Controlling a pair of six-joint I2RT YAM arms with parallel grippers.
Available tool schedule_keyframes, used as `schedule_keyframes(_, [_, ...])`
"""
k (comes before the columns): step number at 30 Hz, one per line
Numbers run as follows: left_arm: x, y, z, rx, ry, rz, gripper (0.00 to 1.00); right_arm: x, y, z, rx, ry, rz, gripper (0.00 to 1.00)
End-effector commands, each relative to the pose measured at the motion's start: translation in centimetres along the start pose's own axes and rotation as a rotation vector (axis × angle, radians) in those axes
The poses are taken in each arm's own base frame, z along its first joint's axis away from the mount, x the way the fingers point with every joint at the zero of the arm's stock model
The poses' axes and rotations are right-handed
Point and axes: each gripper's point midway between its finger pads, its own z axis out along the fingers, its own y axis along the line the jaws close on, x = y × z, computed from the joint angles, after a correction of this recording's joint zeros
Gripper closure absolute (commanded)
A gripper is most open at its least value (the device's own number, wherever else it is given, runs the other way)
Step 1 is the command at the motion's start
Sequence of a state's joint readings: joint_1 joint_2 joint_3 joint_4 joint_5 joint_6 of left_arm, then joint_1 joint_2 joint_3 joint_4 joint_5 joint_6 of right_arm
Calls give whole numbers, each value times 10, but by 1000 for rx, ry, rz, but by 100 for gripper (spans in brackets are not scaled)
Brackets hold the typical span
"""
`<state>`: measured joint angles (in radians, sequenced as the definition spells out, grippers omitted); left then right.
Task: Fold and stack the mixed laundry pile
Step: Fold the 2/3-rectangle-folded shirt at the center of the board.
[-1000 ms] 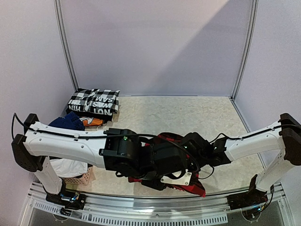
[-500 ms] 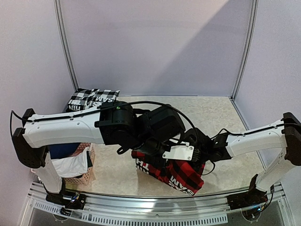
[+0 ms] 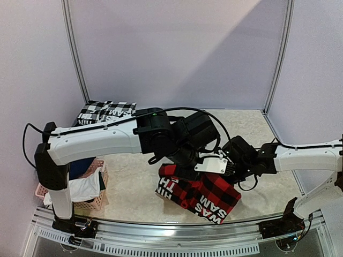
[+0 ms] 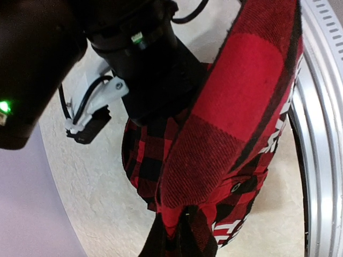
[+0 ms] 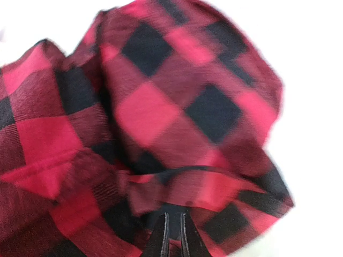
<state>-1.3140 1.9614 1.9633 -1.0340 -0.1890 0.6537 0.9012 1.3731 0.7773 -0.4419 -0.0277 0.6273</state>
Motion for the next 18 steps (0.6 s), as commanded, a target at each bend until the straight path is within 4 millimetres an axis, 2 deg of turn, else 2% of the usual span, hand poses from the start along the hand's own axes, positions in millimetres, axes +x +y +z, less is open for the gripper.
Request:
schedule_keyframes(1, [8,12,14,44,8,6,100,5,-56,-21,231,-58,68,89])
schedule_keyframes(9, [18,29,41,77,25,-16,100,3,-88,-56,343,-170,142,87])
schedule_keyframes(18, [28,46,78,115,22,-32,100,1,-91,-73,332,-234,175,87])
